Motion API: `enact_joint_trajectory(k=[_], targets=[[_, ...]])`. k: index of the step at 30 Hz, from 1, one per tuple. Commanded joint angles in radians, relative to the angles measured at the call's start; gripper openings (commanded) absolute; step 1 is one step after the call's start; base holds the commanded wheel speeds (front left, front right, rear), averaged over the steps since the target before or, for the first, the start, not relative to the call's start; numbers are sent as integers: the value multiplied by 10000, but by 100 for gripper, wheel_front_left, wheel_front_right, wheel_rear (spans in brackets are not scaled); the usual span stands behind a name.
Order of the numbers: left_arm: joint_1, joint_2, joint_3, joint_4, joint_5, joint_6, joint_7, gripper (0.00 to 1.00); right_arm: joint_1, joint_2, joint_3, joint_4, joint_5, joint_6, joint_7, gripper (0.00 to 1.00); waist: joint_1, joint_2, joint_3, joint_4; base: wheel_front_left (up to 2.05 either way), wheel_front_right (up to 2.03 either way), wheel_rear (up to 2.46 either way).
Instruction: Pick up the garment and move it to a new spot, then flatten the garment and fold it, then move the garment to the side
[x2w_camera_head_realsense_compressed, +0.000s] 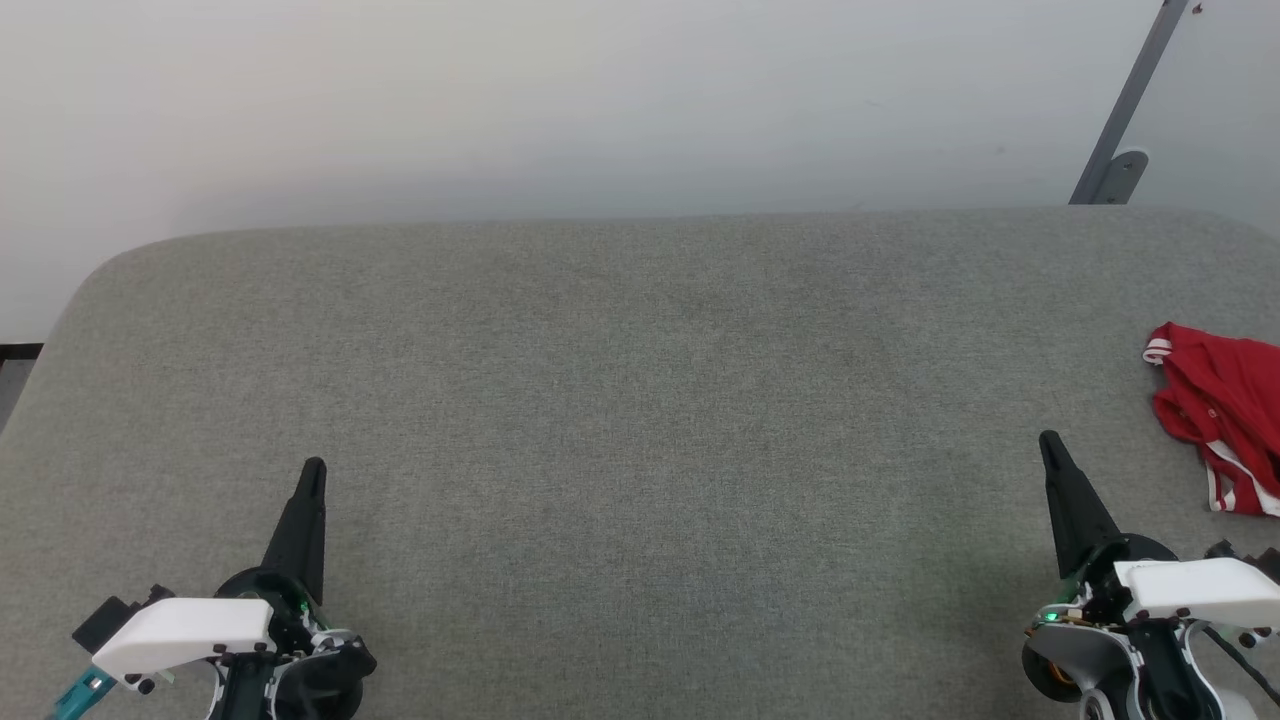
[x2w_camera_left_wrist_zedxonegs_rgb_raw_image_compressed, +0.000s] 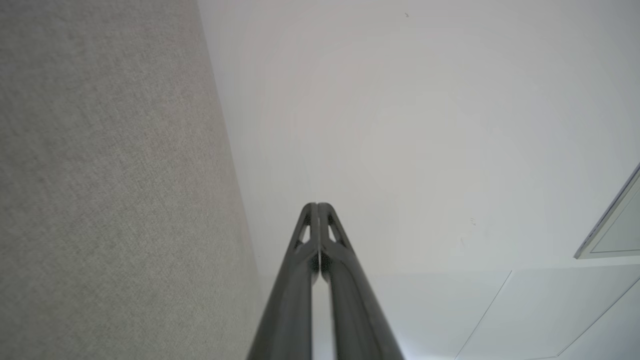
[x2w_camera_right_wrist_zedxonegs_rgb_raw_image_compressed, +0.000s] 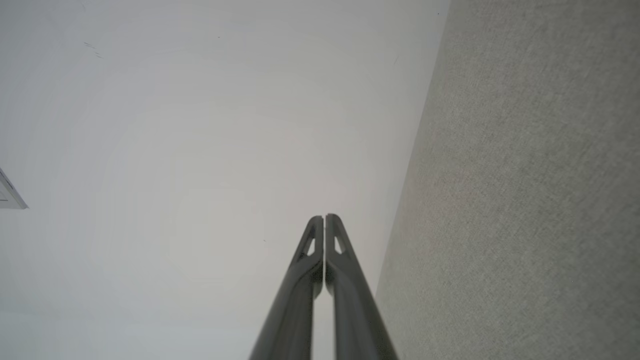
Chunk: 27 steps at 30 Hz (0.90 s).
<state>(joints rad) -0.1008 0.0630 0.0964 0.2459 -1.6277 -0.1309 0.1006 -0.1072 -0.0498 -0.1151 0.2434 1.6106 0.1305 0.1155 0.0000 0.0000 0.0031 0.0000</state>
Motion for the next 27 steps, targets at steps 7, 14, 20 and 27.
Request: enact_joint_trajectory(k=[7, 14, 20, 27], targets=[[-145, -28, 45, -2, 47, 4, 54, 0, -32, 21, -6, 34, 29, 4, 14, 0, 0, 0, 0, 0, 0, 0, 0], [-146, -40, 60, -1, 62, 4, 60, 0, -32, 21, -8, 34, 28, 4, 14, 0, 0, 0, 0, 0, 0, 0, 0], [-147, -46, 72, -2, 71, 4, 75, 0, -32, 22, -5, 34, 28, 4, 15, 0, 0, 0, 0, 0, 0, 0, 0], [-148, -56, 87, -2, 80, 4, 73, 0, -32, 22, -6, 34, 27, 4, 15, 0, 0, 0, 0, 0, 0, 0, 0]])
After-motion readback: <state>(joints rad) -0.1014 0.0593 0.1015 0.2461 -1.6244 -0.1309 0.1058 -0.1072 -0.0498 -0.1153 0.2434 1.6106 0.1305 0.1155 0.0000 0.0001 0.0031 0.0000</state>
